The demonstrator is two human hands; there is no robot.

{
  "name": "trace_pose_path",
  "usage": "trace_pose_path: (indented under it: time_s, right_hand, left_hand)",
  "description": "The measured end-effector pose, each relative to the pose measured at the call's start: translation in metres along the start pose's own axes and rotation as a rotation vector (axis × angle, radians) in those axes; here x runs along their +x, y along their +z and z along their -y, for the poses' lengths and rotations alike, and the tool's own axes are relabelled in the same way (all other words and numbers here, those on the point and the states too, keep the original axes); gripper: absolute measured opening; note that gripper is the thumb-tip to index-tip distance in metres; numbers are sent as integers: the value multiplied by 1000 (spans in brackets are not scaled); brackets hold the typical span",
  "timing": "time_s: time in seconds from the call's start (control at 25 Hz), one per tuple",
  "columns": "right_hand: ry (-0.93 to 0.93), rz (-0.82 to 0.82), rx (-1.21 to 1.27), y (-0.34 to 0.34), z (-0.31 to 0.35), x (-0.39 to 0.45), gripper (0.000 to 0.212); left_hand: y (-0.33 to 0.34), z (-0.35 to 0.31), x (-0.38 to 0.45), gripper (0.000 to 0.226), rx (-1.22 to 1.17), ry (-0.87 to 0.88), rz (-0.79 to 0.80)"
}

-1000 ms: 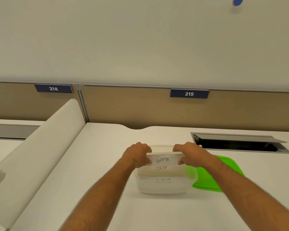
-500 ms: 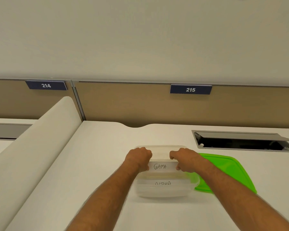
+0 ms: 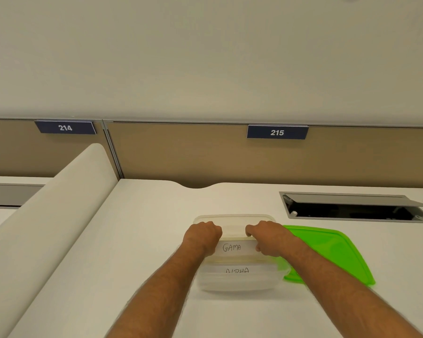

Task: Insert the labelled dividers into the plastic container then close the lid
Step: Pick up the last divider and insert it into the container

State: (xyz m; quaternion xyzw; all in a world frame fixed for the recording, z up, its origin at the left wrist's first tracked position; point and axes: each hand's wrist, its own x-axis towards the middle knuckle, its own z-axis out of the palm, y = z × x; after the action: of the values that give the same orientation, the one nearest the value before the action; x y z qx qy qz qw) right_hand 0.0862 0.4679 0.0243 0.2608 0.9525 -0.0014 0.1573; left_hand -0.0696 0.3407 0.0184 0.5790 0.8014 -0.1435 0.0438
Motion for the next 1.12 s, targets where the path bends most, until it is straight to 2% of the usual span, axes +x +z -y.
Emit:
trace_pose_path:
  time_s: [0.16,0.28,0.36,0.44,0.52,0.64,0.72,0.76,0.88,0.96,1.0,1.04,1.12]
  right_hand:
    - [14,-7,2,7,-3,2,43]
    - [1,-78,103,12,-12,0,47]
    - [-23,-264,277,16,-18,-9,46]
    - [-26,-533,505,19,-23,-23,45]
    - [100,-726,809,27,-24,-36,47]
    - [286,-681,1473,44,-18,-46,56]
    - [309,-641,1742,62,-12,-46,70]
    - [316,-628,1800,69,-8,-47,70]
    - [330,-589,1952,79,6,-48,51]
    - [317,-589,2021,81,10,-48,62]
    - [300,-598,2054,82,11,-47,70]
    - [302,-601,2075,78,13,-50,68]
    - [336,-627,2095,81,12,-49,46]
  left_hand:
    - [-1,1,-3,28,-25,9,0]
    - [2,9,-5,36,-168,26,-47]
    - [6,20,-10,51,-422,40,-178]
    - [10,30,-23,58,-759,15,-400]
    - [17,37,-34,61,-1092,-79,-581]
    - [35,33,-50,69,-1451,-225,-558]
    - [49,25,-58,72,-1595,-289,-487]
    - [53,19,-62,73,-1659,-289,-452]
    - [59,1,-70,68,-1809,-234,-404]
    - [61,-7,-70,55,-1855,-202,-413]
    - [64,-8,-68,54,-1866,-196,-416]
    - [66,-9,-67,55,-1876,-198,-396]
    - [68,-12,-65,47,-1918,-205,-382]
